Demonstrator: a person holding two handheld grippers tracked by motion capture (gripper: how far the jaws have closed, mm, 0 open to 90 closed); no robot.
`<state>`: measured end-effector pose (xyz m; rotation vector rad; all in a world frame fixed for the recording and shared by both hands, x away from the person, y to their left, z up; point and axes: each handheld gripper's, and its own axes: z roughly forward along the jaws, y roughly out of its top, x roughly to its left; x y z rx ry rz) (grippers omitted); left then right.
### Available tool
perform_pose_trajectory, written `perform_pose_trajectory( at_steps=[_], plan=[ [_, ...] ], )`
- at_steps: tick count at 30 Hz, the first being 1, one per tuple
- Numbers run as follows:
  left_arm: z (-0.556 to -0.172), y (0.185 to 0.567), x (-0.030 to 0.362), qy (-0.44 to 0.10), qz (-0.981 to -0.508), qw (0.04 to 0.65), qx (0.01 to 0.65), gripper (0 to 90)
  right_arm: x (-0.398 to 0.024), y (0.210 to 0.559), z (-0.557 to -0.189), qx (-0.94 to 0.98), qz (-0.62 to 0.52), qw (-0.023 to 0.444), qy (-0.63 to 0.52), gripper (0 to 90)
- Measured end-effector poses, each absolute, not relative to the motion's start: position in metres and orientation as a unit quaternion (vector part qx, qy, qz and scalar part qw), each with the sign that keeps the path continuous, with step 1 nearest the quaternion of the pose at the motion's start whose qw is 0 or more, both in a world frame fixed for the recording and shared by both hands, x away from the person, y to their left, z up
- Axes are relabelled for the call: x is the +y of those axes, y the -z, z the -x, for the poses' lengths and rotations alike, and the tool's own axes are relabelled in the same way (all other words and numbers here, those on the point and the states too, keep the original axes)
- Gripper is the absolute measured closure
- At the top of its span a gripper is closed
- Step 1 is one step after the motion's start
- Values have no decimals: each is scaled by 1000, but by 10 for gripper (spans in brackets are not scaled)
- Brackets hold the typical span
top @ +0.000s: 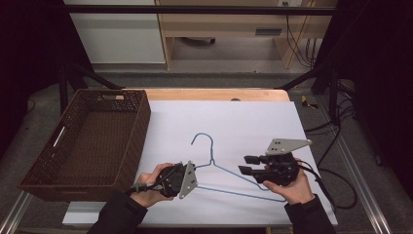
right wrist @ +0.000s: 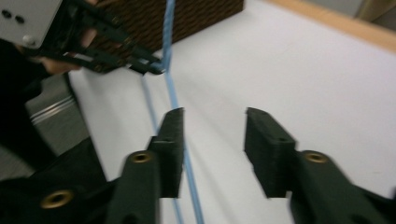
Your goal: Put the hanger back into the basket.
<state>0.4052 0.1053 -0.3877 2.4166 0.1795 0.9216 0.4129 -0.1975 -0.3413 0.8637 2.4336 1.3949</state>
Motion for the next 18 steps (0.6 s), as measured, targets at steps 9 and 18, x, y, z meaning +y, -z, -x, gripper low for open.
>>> perform_pose_trajectory(
  at_steps=[9, 18],
  plan=[
    [-414, 380, 103, -326, -901, 245, 150, 868, -223, 347, -415, 765, -349, 203, -502, 219],
    [-426, 368, 103, -321, -891, 230, 225, 869, -240, 355, -412, 730, -382, 238, -515, 154]
  ],
)
